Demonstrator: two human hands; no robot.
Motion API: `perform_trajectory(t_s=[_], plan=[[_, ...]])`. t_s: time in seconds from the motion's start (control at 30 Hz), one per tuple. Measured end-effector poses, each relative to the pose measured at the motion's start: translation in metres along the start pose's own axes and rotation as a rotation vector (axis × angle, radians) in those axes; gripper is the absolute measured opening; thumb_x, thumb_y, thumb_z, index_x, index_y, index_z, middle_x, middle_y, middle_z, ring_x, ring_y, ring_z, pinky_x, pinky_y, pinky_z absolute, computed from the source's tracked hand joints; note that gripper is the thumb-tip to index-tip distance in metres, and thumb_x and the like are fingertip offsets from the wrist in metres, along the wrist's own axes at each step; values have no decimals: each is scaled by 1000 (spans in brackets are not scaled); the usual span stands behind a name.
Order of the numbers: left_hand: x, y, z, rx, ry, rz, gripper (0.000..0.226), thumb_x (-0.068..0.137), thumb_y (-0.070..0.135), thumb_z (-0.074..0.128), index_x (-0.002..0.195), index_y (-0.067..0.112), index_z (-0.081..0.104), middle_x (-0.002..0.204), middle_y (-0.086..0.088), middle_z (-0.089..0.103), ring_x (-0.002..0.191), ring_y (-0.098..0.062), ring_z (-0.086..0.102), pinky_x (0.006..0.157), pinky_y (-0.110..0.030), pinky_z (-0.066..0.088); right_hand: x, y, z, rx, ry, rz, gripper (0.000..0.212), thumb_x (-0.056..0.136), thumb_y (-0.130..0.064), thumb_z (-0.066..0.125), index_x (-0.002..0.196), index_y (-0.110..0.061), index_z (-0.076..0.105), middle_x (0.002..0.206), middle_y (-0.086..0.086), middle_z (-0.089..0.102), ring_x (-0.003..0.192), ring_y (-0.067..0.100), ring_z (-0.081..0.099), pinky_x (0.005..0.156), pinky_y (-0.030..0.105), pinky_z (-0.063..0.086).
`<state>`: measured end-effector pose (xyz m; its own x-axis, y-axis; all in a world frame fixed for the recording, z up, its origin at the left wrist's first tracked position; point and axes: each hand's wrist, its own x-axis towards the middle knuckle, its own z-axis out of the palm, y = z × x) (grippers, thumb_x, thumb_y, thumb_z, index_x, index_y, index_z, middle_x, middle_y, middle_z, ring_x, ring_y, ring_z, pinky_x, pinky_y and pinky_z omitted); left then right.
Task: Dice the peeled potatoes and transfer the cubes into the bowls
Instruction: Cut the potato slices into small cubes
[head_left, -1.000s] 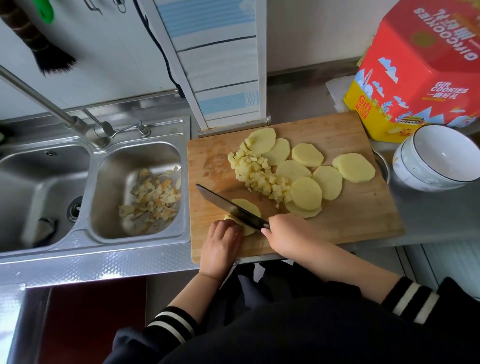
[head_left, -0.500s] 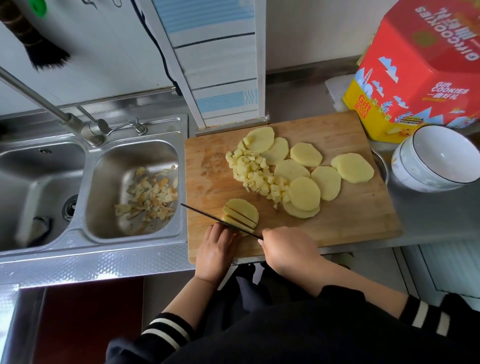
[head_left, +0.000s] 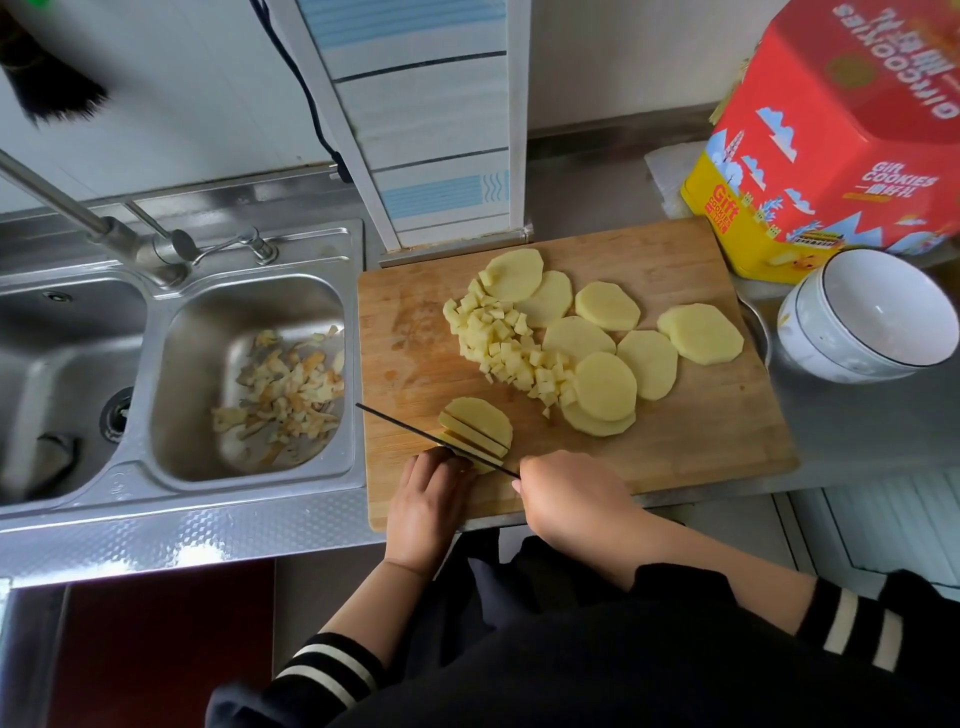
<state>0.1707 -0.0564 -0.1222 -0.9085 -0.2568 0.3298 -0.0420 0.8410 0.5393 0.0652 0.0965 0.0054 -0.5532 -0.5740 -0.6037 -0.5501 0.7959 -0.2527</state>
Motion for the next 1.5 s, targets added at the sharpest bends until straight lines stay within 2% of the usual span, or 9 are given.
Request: perform_trajectory(t_s=[0.1,0.23,0.4,0.57,0.73,0.93,1.17,1.37,1.5], plan=[[0,1,-1,-12,4,-3,28,101,33,49,101,9,64,101,-8,58,87,-26,55,72,-32,45,2,-1,1,1,-22,12,13,99,-16,43,97,-13,56,67,-1,42,68,24,49,53,31,33],[0,1,-2,-3,-23,-19,37,101,33,48,97,3,69,102,-10,62,89,-26,58,74,-32,47,9,-4,-4,18,-92,77,14,98,-15,46,91,-14,58,70,0,47,73,25,52,61,31,38],[0,0,-3,-24,-30,-17,22,96,25,54,101,8,66,105,-6,57,89,-25,57,75,-32,47,16,6,-9,172,-55,106,25,101,-35,45,104,-15,61,89,1,59,80,23,55,66,31,41],[-3,-2,-11,-22,-109,7,20,92,21,51,111,17,54,113,-1,50,96,-25,56,76,-30,47,6,6,-3,118,14,11,28,103,-40,37,89,-19,50,71,-5,45,77,23,56,61,32,38],[-6,-4,-14,31,-128,0,20,88,19,50,108,16,54,110,-1,48,93,-22,54,65,-27,45,-5,5,4,46,53,-59,32,104,-38,33,98,-14,54,66,-5,39,68,23,49,58,33,36],[-5,-6,-12,60,-145,0,23,85,15,51,105,13,61,108,0,49,89,-20,53,61,-26,41,-9,8,5,15,35,-85,26,104,-36,32,87,-19,39,64,-4,35,68,25,46,57,34,33],[-5,-8,-13,74,-137,5,22,85,14,52,102,10,66,106,-2,53,87,-20,55,60,-28,45,-7,7,5,4,22,-83,31,104,-35,33,98,-13,54,65,-4,35,69,25,46,59,33,34],[-4,-7,-12,45,-125,22,21,86,13,53,105,15,60,107,-1,52,88,-19,55,62,-25,42,-3,4,4,7,-1,-63,22,104,-30,36,88,-17,44,66,-3,37,69,24,46,51,31,28],[-5,-7,-13,71,-123,4,23,87,15,50,100,8,67,107,0,51,88,-20,55,60,-27,43,2,0,4,3,-61,-3,16,100,-19,44,99,-11,58,68,-2,42,70,23,48,51,28,30]])
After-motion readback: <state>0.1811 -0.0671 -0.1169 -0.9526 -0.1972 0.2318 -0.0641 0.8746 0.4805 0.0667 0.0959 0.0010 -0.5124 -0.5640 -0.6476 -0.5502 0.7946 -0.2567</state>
